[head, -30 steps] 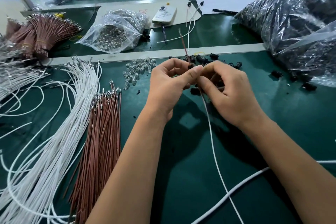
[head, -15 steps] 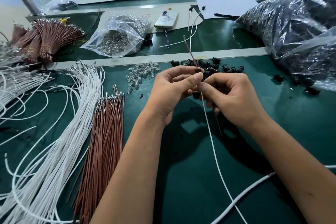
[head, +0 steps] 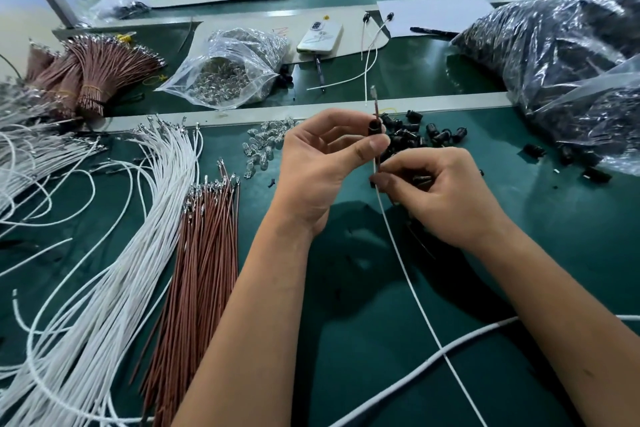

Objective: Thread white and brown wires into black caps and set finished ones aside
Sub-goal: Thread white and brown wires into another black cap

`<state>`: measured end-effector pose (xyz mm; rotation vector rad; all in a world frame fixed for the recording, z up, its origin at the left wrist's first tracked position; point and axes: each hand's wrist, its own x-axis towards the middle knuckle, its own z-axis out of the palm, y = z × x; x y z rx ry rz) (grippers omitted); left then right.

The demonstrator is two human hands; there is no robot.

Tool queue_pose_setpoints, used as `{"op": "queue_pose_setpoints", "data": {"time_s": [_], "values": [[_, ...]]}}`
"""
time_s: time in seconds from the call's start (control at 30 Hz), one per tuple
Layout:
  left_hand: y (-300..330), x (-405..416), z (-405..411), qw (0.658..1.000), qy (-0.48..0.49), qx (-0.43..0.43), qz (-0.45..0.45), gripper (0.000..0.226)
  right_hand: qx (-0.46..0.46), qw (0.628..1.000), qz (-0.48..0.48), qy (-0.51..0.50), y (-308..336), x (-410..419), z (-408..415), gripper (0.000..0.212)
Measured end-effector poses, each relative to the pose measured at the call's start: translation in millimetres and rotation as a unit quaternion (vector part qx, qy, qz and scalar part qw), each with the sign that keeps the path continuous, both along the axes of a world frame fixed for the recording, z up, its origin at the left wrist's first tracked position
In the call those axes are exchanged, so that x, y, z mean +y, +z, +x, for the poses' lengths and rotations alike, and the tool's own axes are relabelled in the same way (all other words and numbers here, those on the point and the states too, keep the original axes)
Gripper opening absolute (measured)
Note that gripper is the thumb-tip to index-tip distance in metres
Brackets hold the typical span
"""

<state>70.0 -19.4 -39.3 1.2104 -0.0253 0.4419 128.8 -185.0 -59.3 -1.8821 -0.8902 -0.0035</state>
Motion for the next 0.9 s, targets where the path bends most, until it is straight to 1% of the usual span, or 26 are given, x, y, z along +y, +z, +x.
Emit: {"op": "queue_pose_setpoints", "data": {"time_s": [0.07,0.17,0.27,0.33,0.5,0.73,0.9], "values": [[-0.5,-0.4,0.5,1.000,-0.014,-0.027,0.006,0.025,-0.026,0.999,0.026,-0.025,2.8,0.5,-1.4,0.003],[1.2,-0.6,0.3,0.998,-0.039,-0.049,0.006,0.028,-0.047,0.996,0.073,-0.029,7.6,2.8,-4.0,0.003],[2.7,-1.9,-0.2,0.996,-0.061,-0.060,0.010,0.031,-0.076,0.993,0.085,-0.033,9.9,2.8,-3.3,0.006],[3.4,-3.1,-1.2,0.995,-0.075,-0.062,0.017,0.032,-0.085,0.992,0.084,-0.033,9.8,1.0,-2.3,0.002],[3.4,-3.5,-2.3,0.994,-0.089,-0.057,0.017,0.040,-0.090,0.993,0.073,-0.031,8.3,-3.1,-0.5,0.005],[4.1,-5.1,-3.4,0.995,-0.083,-0.053,0.001,0.040,-0.098,0.993,0.054,-0.028,9.6,-4.7,-0.4,0.006],[5.5,-4.6,-3.2,0.993,-0.096,-0.065,-0.001,0.040,-0.107,0.993,0.039,-0.028,9.2,-4.0,-0.4,0.007]]}}
